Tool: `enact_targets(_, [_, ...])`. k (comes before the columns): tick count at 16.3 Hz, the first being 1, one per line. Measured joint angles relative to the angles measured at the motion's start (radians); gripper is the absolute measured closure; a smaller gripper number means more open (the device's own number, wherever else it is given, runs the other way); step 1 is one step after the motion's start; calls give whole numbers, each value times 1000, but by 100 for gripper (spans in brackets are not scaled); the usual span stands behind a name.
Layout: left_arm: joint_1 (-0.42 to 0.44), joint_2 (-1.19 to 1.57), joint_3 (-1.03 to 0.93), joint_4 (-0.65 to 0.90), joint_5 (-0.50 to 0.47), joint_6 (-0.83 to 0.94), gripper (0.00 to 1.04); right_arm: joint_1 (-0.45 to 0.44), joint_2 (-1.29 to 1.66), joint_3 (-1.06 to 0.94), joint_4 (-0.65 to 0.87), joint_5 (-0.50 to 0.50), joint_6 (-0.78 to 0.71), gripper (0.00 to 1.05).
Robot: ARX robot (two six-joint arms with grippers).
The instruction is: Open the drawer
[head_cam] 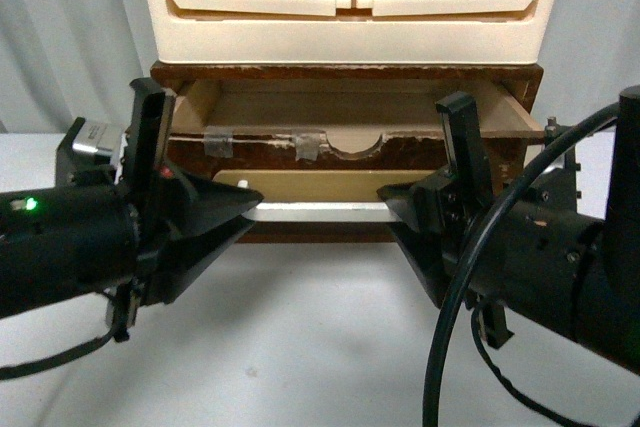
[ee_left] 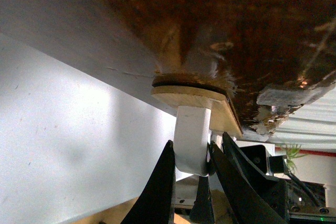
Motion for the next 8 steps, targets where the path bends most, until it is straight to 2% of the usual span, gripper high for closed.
enact_targets(2, [0,-79,-101,2,12,40,94,29,-32,-71,13,24,9,86])
enact_targets(3, [6,-136,-185,-6,61,90,103,30,-36,-80,23,52,11,86])
enact_targets(4, [13,-137,-204,-18,58,114,103,38,-41,-84,12,66,-72,75])
enact_targets(5, [31,-153,-204,-40,61,132,96,53,-63,-87,-30,71,-146,64])
enact_targets(6, [48,-202,-203,-115,60,164,86,62,-113,-95,-102,57,-225,51])
enact_targets(7, [77,-286,-204,-225,40,245,73,65,-129,-125,-101,50,-283,40])
enact_targets(8, [91,-351,-200,-324,-24,325,64,69,-117,-139,-109,47,-314,29])
